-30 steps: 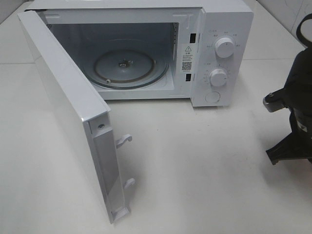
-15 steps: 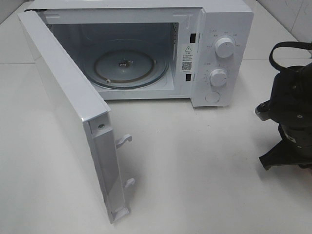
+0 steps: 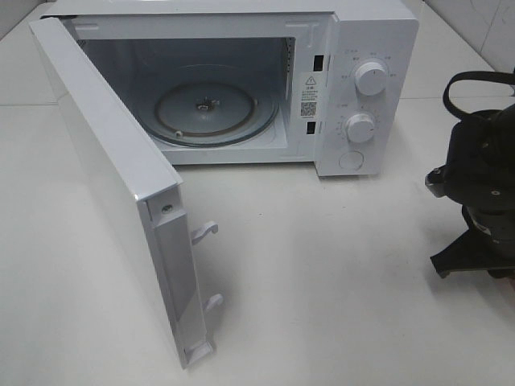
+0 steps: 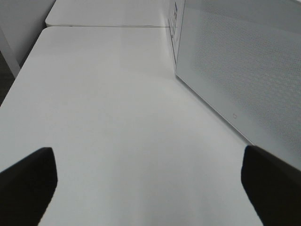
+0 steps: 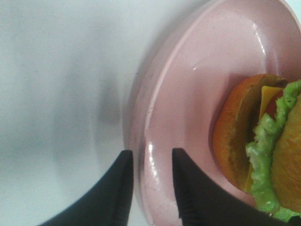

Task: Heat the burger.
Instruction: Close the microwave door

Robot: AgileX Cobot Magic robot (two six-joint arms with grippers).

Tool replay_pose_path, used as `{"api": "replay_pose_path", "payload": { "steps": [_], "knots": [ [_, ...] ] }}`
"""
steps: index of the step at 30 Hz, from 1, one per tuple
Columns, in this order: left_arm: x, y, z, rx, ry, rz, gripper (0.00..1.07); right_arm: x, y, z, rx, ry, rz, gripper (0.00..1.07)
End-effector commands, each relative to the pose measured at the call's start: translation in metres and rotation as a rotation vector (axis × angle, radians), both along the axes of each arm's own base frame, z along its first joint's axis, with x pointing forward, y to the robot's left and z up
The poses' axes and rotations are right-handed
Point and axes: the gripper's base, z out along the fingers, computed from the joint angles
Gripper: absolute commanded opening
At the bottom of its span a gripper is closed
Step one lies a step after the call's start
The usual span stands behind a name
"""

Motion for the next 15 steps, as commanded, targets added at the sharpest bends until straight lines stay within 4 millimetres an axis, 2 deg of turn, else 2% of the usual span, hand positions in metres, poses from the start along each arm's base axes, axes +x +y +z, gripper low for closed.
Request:
{"api": "replay_pose_path", "payload": {
  "steps": [1, 3, 4, 6, 7, 8, 12, 14, 15],
  "knots": [
    [-0.003, 0.0, 0.0, 0.002, -0.025, 0.008, 1.03, -0.001, 0.0, 0.008, 0.027, -0.022, 0.011, 0.42],
    [-0.003, 0.0, 0.0, 0.002, -0.025, 0.008, 1.03, -0.001, 0.002, 0.02, 0.068, -0.061, 0.019, 0.46],
    [-0.003, 0.0, 0.0, 0.002, -0.025, 0.008, 1.03, -0.001, 0.002, 0.02, 0.068, -0.061, 0.019, 0.46],
    [-0.003, 0.0, 0.0, 0.002, -0.025, 0.008, 1.03, -0.004, 0.003, 0.035, 0.113, -0.093, 0.036, 0.47],
    [-0.003, 0.0, 0.0, 0.002, -0.025, 0.008, 1.03, -0.004, 0.003, 0.035, 0.113, -0.093, 0.036, 0.47],
    [-0.003, 0.0, 0.0, 0.002, -0.025, 0.008, 1.03, -0.006, 0.004, 0.045, 0.147, -0.114, 0.056, 0.47],
    [-0.003, 0.0, 0.0, 0.002, -0.025, 0.008, 1.03, -0.011, 0.007, 0.06, 0.214, -0.138, 0.104, 0.5],
    [-0.003, 0.0, 0.0, 0.002, -0.025, 0.008, 1.03, -0.016, 0.01, 0.074, 0.268, -0.149, 0.166, 0.62],
    [-0.003, 0.0, 0.0, 0.002, -0.025, 0.008, 1.03, -0.016, 0.01, 0.074, 0.268, -0.149, 0.166, 0.62]
  ]
}}
